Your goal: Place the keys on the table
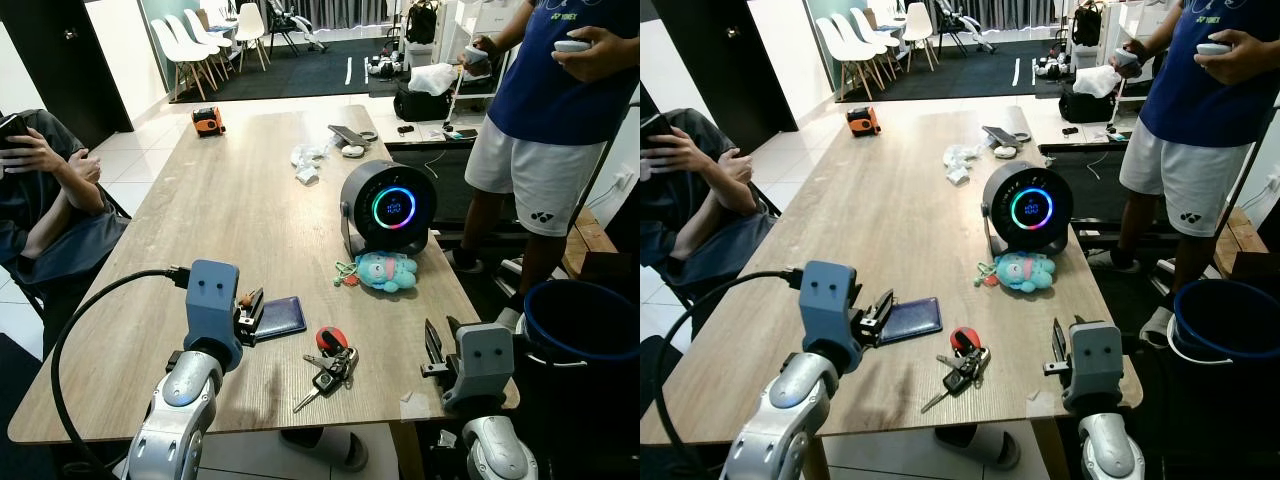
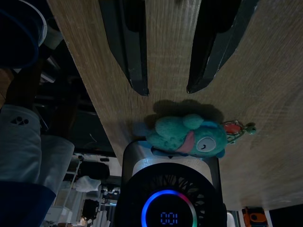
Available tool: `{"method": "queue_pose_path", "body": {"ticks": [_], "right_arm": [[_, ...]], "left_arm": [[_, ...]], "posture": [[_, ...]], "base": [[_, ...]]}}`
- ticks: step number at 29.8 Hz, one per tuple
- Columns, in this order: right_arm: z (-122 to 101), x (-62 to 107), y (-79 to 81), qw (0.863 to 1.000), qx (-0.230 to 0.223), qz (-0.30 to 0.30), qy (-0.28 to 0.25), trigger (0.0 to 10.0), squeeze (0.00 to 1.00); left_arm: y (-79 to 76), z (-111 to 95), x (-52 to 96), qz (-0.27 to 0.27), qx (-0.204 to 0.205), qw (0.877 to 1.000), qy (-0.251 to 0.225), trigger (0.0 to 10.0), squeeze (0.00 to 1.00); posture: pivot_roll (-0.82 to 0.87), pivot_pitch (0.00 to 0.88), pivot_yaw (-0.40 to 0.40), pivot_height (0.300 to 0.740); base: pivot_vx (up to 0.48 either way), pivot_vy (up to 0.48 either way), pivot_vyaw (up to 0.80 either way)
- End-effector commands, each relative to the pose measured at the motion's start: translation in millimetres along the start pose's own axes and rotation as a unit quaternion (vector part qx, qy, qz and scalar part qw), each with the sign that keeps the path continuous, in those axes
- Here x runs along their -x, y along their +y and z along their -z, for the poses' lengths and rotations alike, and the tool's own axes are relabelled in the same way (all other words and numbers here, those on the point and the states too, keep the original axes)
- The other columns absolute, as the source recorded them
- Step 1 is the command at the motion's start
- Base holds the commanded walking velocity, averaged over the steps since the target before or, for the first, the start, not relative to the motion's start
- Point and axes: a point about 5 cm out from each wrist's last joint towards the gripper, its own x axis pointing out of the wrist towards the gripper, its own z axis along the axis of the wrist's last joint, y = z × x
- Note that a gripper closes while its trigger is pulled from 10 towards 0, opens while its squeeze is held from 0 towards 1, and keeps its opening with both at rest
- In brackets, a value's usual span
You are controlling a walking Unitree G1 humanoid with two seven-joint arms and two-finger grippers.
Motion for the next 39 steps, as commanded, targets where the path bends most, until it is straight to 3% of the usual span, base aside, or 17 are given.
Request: {"method": "queue_pose_path", "body": {"ticks": [1, 28, 39], "right_arm": [[3.2, 2.2, 2.0, 1.0, -0.002, 0.001, 0.01, 10.0, 0.0], [2.7, -0.9, 3.6, 1.0, -0.004, -0.009, 0.008, 10.0, 0.0], [3.0, -0.7, 4.6, 1.0, -0.004, -0.011, 0.01, 10.0, 0.0]], "left_arm": [[4.4, 7.0, 1.8, -0.007, -0.011, 1.0, 0.018, 10.0, 0.0], [2.0, 7.9, 1.3, -0.013, 0.003, 1.0, 0.02, 10.0, 0.0], [2.2, 7.1, 1.1, -0.013, -0.012, 1.0, 0.016, 10.0, 0.0]], "posture": [[0.02, 0.136, 0.136, 0.74], [0.02, 0.127, 0.122, 0.74], [0.02, 0.135, 0.124, 0.74]], "base": [[0.0, 0.0, 0.0], [0.0, 0.0, 0.0], [0.0, 0.0, 0.0]]}}
